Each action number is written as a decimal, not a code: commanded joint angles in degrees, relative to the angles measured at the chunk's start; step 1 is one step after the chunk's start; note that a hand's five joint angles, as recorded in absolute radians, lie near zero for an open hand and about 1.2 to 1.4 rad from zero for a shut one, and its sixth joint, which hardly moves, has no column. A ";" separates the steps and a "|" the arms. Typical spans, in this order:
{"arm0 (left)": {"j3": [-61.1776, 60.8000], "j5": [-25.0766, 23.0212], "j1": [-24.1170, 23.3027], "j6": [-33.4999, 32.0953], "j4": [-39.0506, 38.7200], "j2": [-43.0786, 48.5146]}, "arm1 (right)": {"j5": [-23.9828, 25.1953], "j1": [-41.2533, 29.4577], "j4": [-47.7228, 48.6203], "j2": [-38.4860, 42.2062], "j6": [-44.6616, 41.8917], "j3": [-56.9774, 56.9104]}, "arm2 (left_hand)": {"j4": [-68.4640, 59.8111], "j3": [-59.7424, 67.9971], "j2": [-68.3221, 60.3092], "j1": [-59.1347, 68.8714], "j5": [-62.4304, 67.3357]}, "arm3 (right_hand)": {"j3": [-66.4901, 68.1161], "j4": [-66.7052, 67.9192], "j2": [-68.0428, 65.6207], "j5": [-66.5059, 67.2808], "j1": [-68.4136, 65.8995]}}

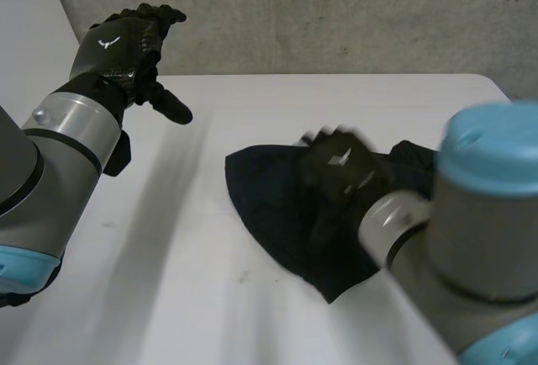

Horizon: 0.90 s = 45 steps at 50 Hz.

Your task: Fold the shorts.

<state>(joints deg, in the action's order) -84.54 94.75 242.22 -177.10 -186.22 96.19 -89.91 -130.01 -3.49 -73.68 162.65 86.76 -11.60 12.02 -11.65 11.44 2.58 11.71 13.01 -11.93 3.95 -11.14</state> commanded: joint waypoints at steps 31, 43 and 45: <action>-3.96 0.00 0.27 0.00 -2.74 1.89 | -2.46 1.69 15.71 12.07 3.46 12.20 | 1.39 -1.81 1.43 -1.22 -2.37 | 37.54 36.25 -37.33 35.30 -38.12; -4.05 -0.09 0.27 0.00 -2.83 2.24 | -1.49 7.57 16.06 11.55 0.74 12.02 | 1.39 -1.81 1.43 -1.22 -2.37 | 68.29 66.99 -68.07 66.05 -68.86; -4.05 -0.09 0.27 0.00 -2.83 2.25 | -1.23 8.28 15.71 11.19 0.30 11.85 | 1.39 -1.81 1.43 -1.22 -2.37 | 68.29 66.99 -68.07 66.05 -68.86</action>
<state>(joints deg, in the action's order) -88.51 94.66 242.51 -177.10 -189.04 98.34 -91.97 -124.47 12.91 -61.70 164.44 98.68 -11.60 12.02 -11.65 11.44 2.59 67.03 67.44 -66.55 54.29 -53.73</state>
